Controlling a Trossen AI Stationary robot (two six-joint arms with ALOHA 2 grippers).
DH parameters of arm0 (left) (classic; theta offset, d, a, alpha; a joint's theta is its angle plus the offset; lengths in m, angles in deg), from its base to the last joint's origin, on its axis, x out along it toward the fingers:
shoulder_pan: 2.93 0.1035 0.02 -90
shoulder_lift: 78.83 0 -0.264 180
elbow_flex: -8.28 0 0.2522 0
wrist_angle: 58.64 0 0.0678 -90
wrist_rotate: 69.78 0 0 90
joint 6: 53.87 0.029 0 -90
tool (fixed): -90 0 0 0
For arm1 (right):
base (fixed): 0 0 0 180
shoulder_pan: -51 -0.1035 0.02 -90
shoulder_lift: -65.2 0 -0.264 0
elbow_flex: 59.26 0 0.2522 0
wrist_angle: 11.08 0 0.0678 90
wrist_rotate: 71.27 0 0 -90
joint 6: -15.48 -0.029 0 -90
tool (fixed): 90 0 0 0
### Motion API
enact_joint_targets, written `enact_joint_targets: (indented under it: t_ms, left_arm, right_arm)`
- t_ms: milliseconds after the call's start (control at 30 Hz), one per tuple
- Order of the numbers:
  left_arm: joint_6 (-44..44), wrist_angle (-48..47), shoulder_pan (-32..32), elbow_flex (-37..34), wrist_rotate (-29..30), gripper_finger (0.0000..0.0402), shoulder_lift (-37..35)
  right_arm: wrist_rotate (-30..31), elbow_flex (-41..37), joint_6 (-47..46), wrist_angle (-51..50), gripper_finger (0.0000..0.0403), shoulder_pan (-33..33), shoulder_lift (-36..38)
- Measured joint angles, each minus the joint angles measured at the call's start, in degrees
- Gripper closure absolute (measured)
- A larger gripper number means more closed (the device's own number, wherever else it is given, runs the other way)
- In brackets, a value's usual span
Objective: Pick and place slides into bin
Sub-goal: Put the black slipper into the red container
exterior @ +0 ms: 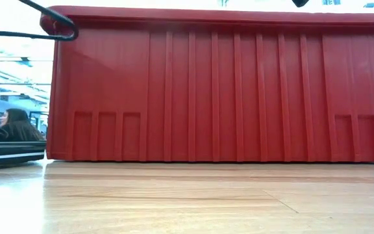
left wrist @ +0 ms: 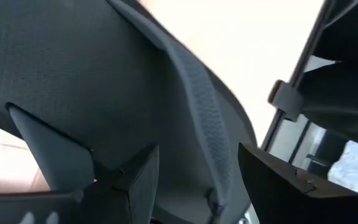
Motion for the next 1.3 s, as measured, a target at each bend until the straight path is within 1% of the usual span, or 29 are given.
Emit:
enact_joint_targets:
  t_ms: [233,300,400,533,567,700,767,867,967,1067,1133,1200,1300]
  left_arm:
    - [-1.5,0.0,-0.1,0.0,-1.1,0.019,3.4]
    - [-1.4,0.5,-0.2,0.0,-1.1,0.0206,3.6]
    - [0.3,2.5,-0.1,0.0,-1.5,0.0264,3.6]
    - [0.0,5.8,-0.1,0.0,-2.8,0.0375,3.6]
    - [-0.9,6.7,-0.1,0.0,-3.4,0.0387,3.6]
    - [-1.6,16.6,-0.3,0.1,-7.2,0.0387,3.6]
    - [-1.1,20.3,-0.6,1.2,-8.4,0.0395,3.6]
    - [0.6,24.1,-1.4,4.4,-8.1,0.0397,3.2]
    - [3.1,24.0,-1.8,8.5,-6.8,0.0399,2.7]
    - [6.5,22.2,-0.6,14.3,-6.7,0.0399,2.1]
    - [11.6,17.6,0.7,19.7,-7.5,0.04,2.1]
    - [17.2,8.3,2.2,25.8,-9.6,0.04,2.1]
    - [25.6,-8.3,4.9,35.2,-12.0,0.04,2.1]
  right_arm:
    - [0.0,0.0,0.1,0.0,0.0403,0.0,0.0]
    - [0.0,0.0,0.1,0.0,0.0403,0.0,0.0]
    - [0.0,0.0,0.3,0.0,0.0403,0.0,0.0]
    - [0.0,0.0,1.4,0.0,0.0403,0.0,0.0]
    - [0.0,0.0,1.6,0.0,0.0403,0.0,0.0]
    - [0.3,0.0,2.6,0.0,0.0403,0.0,0.0]
    - [0.3,0.0,2.9,0.0,0.0403,0.0,0.0]
    - [0.3,0.0,2.9,0.0,0.0403,0.0,0.0]
    - [0.4,0.0,3.0,0.0,0.0403,0.0,0.0]
    - [0.4,0.0,3.6,0.1,0.0403,0.0,0.0]
    - [0.5,0.0,4.0,0.3,0.0403,0.0,0.0]
    - [0.5,0.0,4.4,0.6,0.0403,0.0,0.0]
    - [0.5,0.0,4.4,1.2,0.0403,0.0,0.0]
